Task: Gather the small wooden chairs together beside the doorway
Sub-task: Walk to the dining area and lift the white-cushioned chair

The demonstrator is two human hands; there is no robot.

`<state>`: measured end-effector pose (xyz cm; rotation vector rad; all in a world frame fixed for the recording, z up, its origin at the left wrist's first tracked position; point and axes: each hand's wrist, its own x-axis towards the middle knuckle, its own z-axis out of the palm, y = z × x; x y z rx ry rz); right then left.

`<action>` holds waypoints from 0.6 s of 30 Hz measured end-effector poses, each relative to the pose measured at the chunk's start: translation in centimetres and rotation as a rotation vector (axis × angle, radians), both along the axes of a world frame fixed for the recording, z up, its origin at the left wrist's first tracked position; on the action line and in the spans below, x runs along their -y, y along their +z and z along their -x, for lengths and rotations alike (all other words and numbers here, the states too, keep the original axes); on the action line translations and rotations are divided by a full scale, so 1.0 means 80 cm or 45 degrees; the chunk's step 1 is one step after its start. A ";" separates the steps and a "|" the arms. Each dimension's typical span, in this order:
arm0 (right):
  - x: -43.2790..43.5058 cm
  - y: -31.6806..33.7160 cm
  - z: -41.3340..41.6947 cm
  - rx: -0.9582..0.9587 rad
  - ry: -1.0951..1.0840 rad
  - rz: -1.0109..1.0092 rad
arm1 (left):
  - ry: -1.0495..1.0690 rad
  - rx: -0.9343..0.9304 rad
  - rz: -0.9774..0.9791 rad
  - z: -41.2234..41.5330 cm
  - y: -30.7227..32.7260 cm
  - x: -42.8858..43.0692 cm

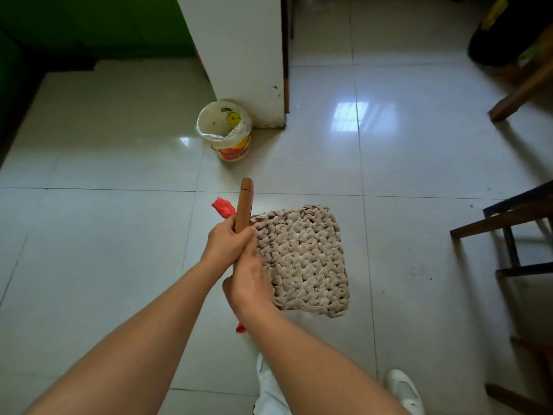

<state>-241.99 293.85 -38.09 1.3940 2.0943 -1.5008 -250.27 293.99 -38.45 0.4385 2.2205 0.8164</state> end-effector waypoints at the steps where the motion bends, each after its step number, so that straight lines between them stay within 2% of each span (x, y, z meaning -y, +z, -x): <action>1: 0.007 -0.001 0.010 0.008 0.013 -0.028 | -0.009 0.011 0.006 0.010 -0.001 0.008; 9: 0.046 -0.008 0.052 -0.024 -0.085 -0.040 | -0.117 0.135 0.056 0.065 -0.007 0.045; 13: 0.058 -0.010 0.063 -0.141 -0.166 0.137 | -0.111 0.041 0.157 0.084 -0.004 0.057; 18: 0.064 -0.026 0.074 -0.229 -0.233 0.391 | -0.025 0.012 0.141 0.096 -0.012 0.075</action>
